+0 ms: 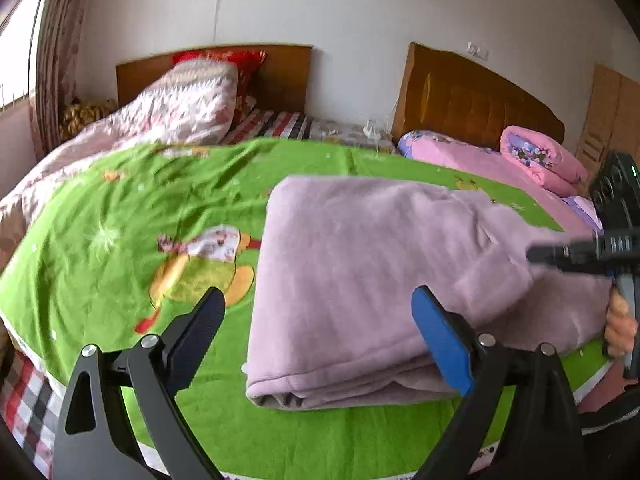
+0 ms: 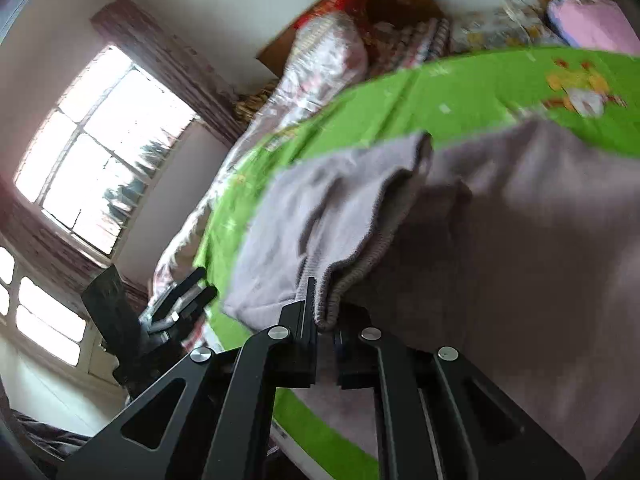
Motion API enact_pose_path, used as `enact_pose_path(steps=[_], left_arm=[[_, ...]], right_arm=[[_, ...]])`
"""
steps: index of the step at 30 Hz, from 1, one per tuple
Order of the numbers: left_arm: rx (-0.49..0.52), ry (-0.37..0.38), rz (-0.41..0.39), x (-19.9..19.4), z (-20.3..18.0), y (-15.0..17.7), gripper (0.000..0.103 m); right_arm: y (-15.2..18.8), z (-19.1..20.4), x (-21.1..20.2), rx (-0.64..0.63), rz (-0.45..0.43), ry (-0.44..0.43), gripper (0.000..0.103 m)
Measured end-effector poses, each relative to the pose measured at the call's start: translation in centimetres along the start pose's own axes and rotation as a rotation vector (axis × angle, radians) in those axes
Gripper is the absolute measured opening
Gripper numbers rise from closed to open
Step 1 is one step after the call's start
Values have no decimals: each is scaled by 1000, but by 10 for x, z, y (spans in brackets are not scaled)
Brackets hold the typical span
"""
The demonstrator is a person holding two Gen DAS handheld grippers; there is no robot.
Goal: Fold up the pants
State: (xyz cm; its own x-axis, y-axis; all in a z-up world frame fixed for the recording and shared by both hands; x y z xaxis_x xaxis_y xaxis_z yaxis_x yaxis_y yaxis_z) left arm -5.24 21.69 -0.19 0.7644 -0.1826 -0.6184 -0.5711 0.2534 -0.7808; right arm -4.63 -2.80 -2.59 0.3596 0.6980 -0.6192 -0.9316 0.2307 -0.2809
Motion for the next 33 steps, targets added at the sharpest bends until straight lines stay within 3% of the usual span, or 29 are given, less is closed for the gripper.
enact_pose_path(steps=[2,5,8,9,10,15,22,27,30,33], left_arm=[[0,6,62,16,-1,9,94],[4,9,162,40,-4,26,95],[-46,29,155,37,3,28,95],[-39,13,149,34,4,27,95],[-28,-21,132,28,4,24,94],[-81,-50,37,6,17,13,96],[-74,-27,108,32,10,23,96],[-108,11,118,40,11,32,96],[-107,15,114,40,10,33,97],[-98,15,112,41,8,32,98]], right_arm=[[8,-27,16,58,55,25,8],[11,-38,12,86,49,-8,6],[10,-26,-2,31,37,5,44],[9,-23,-15,19,16,-4,77],[8,-22,-22,17,-8,-11,89],[-9,-33,-25,25,-9,34,77],[-25,-28,14,-15,50,68,71],[-14,-23,20,10,219,-13,39],[-6,-26,21,30,260,-58,38],[-16,-17,31,71,217,-76,37]])
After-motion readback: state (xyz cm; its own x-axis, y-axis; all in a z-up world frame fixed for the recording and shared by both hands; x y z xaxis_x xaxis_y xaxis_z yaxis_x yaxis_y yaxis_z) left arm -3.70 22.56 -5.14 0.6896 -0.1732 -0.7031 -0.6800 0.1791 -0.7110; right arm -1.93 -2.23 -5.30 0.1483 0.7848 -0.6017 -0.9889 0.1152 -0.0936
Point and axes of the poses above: each gripper's, at about its wrist camera, not at the fingertips, and x roughly the way its jaws point, z to its left, y to its underside, the point moved 2 cm from there along x, roughly the way its jaws point, and after that the axes turned 15 degrees about x, right-handed, at the moved point
